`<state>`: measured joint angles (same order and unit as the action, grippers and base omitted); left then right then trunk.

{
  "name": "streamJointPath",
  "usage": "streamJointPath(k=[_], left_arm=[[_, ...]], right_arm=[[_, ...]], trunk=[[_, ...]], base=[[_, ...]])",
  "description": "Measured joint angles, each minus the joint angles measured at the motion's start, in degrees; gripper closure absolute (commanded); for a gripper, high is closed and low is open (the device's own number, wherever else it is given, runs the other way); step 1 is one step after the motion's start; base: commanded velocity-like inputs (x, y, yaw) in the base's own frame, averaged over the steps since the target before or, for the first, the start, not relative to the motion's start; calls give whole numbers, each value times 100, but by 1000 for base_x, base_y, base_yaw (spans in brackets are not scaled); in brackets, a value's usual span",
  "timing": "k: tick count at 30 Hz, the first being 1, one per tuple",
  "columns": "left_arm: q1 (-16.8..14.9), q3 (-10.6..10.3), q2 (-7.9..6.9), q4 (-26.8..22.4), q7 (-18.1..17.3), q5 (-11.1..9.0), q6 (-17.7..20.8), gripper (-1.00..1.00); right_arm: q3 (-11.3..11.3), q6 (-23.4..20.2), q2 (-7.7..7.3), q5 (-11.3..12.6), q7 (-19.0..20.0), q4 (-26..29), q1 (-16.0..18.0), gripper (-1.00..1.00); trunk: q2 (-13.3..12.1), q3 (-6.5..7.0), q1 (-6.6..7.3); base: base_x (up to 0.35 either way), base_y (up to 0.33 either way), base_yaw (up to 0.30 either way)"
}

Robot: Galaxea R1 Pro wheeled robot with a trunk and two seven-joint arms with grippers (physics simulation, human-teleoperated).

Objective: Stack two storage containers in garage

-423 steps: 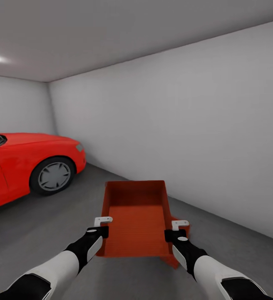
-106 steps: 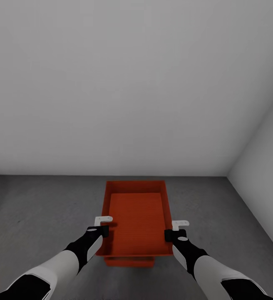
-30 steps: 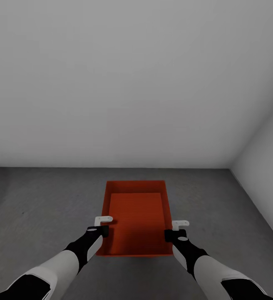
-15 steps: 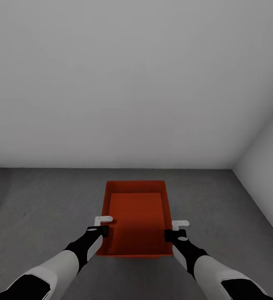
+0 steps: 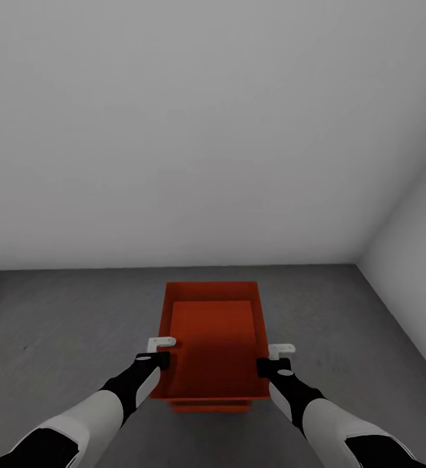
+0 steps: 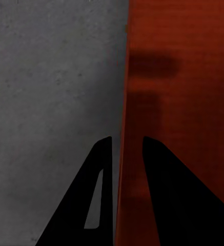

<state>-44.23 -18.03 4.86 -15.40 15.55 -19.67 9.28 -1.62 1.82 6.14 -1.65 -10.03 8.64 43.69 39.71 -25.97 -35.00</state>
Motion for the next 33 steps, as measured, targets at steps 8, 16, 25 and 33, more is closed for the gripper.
streamJointPath(k=[8, 16, 25, 33], left_arm=[[1, 3, -1, -2, -2, 3, 2, 100], [1, 4, 1, 1, 1, 0, 2, 100], [2, 10, 1, 2, 0, 5, 7, 100], [1, 7, 0, 2, -2, 3, 6, 100]], right_arm=[[0, 1, 1, 1, -1, -2, 1, 100], [0, -3, 0, -2, -4, -3, 1, 100], [-2, -7, 0, -1, -5, -4, 1, 100], [-3, -6, 1, 0, -7, -4, 1, 100]], trunk=[[0, 0, 0], [0, -13, 0], [0, -87, 0], [0, -160, 0]], base=[[1, 0, -173], [0, 0, -14], [0, 0, 0], [0, 0, 0]])
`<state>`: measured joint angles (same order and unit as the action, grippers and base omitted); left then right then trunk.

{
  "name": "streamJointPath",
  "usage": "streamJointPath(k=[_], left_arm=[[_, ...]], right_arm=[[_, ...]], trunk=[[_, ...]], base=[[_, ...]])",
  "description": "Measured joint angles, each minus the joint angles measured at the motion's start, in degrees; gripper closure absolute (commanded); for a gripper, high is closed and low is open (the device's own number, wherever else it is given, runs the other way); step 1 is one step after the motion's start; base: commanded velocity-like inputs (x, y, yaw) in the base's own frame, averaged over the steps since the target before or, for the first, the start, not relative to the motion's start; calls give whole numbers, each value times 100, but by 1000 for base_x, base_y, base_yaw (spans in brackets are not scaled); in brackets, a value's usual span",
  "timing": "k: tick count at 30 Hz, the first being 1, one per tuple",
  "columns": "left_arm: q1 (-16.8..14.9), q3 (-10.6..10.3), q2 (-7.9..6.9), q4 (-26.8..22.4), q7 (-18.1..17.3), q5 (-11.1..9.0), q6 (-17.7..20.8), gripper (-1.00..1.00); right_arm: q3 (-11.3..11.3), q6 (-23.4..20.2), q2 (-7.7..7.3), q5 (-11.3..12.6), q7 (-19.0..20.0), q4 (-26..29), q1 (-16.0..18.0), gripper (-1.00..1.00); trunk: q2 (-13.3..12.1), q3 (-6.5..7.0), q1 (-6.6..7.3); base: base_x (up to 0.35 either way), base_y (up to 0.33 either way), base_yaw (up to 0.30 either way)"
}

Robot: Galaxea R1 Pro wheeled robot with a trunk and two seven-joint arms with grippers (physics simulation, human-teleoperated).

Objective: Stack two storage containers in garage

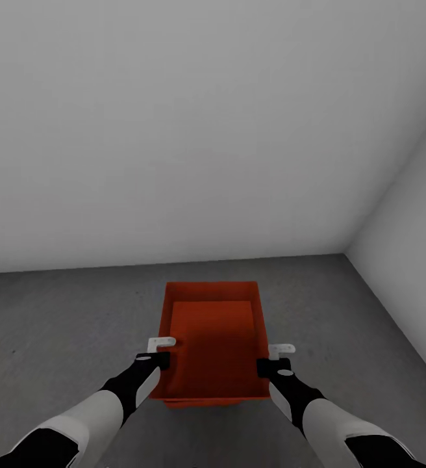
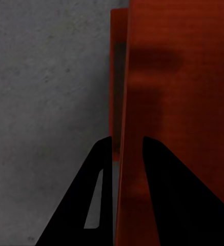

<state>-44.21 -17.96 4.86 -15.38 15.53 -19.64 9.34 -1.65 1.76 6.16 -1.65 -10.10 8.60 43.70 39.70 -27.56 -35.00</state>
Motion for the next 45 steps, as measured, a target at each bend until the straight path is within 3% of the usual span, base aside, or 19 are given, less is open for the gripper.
streamJointPath(k=[19, 45], left_arm=[[0, 0, 1, -2, 3, 0, 2, 100], [0, 5, 1, -1, 2, 4, 2, 100]], right_arm=[[2, -2, -1, -3, 2, 1, 0, 100], [1, -2, -1, 1, 4, 1, 0, 100]], trunk=[[0, -162, 0], [0, -169, 0]], base=[[0, 0, 0], [0, 0, 93]])
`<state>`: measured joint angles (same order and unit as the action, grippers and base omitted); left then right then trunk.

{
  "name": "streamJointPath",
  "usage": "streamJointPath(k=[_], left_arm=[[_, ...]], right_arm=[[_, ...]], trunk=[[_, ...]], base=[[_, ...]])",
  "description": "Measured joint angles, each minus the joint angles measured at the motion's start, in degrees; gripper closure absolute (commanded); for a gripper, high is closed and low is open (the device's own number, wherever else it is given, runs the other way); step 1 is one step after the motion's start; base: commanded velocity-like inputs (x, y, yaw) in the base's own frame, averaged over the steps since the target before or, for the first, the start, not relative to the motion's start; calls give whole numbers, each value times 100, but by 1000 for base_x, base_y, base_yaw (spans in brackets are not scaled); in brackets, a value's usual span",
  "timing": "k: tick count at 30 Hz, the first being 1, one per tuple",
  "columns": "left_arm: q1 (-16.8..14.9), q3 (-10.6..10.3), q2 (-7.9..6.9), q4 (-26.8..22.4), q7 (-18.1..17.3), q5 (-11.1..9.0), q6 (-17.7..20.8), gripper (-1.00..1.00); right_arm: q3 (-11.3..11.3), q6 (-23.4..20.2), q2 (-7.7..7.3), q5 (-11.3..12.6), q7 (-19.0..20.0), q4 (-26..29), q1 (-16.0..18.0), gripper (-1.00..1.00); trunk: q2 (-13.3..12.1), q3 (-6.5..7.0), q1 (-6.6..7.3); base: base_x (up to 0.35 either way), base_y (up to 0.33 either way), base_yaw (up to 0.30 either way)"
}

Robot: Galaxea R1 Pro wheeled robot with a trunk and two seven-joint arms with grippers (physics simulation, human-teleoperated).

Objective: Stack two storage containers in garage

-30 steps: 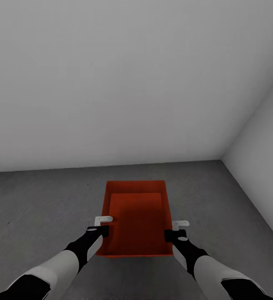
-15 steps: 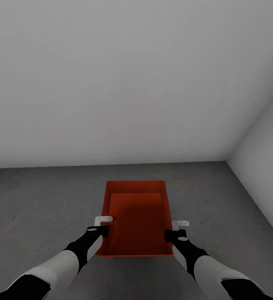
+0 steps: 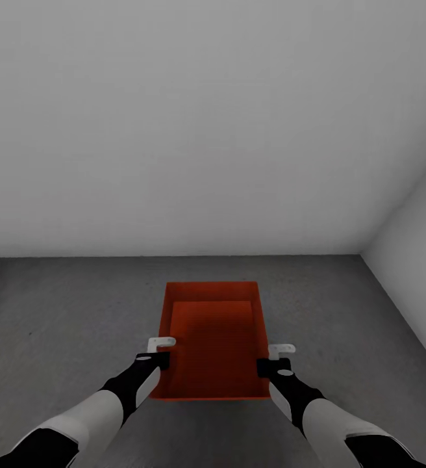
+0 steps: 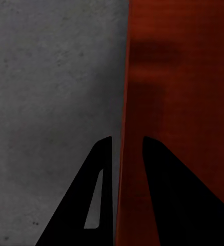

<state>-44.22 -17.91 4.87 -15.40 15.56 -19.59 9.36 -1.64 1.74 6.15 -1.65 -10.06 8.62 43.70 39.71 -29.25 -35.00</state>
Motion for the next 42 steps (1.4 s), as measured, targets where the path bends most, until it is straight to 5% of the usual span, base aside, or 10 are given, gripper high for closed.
streamJointPath(k=[42], left_arm=[[0, 8, 1, 11, -8, 5, -20, 100]], right_arm=[[-7, 9, 0, 1, -3, 0, 0, 100]], trunk=[[0, 0, 0]], base=[[45, 0, 0]])
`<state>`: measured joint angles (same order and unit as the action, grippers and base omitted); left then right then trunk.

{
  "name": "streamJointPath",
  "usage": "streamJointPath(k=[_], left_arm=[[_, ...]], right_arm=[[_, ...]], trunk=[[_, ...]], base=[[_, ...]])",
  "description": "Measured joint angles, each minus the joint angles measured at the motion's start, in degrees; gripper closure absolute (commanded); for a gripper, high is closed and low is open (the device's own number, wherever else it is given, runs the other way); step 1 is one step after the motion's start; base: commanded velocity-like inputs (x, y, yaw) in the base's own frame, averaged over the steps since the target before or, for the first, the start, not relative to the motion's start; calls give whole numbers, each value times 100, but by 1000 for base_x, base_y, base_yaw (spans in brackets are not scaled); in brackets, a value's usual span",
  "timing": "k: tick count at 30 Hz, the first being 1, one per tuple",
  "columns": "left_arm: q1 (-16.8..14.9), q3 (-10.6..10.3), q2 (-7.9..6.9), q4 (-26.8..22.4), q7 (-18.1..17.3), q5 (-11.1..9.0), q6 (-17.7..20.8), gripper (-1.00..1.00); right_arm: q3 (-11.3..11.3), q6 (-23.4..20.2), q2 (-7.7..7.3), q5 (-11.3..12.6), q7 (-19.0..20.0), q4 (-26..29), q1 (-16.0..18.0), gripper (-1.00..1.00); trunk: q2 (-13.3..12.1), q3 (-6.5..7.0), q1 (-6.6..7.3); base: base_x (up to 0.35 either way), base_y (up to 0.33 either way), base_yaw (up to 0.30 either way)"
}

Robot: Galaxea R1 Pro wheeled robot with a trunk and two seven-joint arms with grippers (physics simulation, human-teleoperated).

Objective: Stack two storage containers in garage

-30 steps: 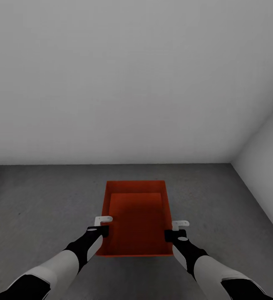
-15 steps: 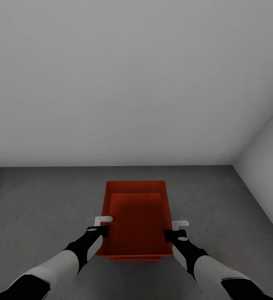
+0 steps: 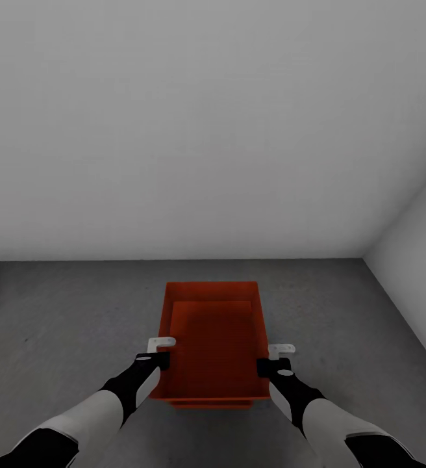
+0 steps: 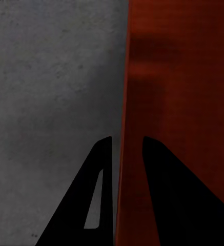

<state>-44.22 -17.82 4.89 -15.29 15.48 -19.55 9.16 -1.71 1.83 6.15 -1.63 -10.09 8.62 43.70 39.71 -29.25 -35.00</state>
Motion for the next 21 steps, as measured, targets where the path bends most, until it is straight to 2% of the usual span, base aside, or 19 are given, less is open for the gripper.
streamJointPath(k=[21], left_arm=[[0, 6, -9, 0, -15, 3, 12, 100]], right_arm=[[-5, -11, 9, 4, -15, -1, 0, 100]], trunk=[[0, -151, 0]], base=[[0, 0, 0]])
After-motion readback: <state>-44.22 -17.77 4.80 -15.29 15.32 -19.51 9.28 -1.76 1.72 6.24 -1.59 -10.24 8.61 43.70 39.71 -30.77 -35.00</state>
